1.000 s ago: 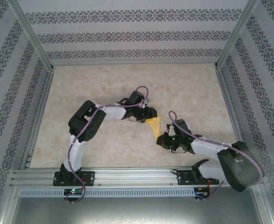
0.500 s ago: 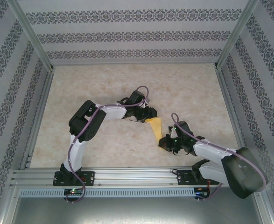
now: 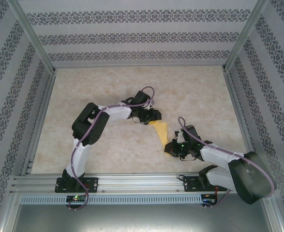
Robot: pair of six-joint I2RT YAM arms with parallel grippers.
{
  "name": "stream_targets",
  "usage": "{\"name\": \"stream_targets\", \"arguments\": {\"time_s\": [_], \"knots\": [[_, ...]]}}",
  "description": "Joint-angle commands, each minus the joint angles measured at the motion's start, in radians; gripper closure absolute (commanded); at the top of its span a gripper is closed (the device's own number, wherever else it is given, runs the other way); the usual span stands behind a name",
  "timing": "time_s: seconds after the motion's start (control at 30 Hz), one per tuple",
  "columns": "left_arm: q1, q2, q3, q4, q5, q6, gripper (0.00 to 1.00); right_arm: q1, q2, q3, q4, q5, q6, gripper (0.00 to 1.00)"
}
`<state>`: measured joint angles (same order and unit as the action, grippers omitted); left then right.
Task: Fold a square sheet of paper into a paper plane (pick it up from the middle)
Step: Fold the wing for the fifth time at the center of the table.
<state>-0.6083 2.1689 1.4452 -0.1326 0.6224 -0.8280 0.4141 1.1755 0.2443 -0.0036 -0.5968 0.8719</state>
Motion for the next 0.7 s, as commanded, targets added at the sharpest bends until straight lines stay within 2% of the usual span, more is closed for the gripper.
{"name": "stream_targets", "arguments": {"time_s": [0.0,0.13,0.27,0.4,0.5,0.67], "knots": [[0.051,0.012,0.039,-0.118,-0.095,0.083,0.52,0.0,0.033,-0.022,-0.107,0.025,-0.024,0.92],[0.054,-0.043,0.056,-0.15,-0.096,0.116,0.5,0.0,0.048,-0.011,-0.093,0.015,-0.031,0.92],[0.043,-0.132,-0.012,-0.087,-0.092,0.089,0.5,0.0,0.092,0.016,-0.074,0.001,-0.061,0.92],[0.011,-0.243,-0.132,0.011,-0.151,0.062,0.54,-0.002,0.166,0.059,-0.026,-0.022,-0.079,0.92],[-0.009,-0.283,-0.199,0.111,-0.092,0.02,0.57,-0.001,0.229,0.093,0.004,-0.051,-0.102,0.93],[-0.055,-0.326,-0.267,0.135,-0.118,-0.002,0.62,-0.001,0.317,0.173,0.016,-0.061,-0.126,0.93]]}}
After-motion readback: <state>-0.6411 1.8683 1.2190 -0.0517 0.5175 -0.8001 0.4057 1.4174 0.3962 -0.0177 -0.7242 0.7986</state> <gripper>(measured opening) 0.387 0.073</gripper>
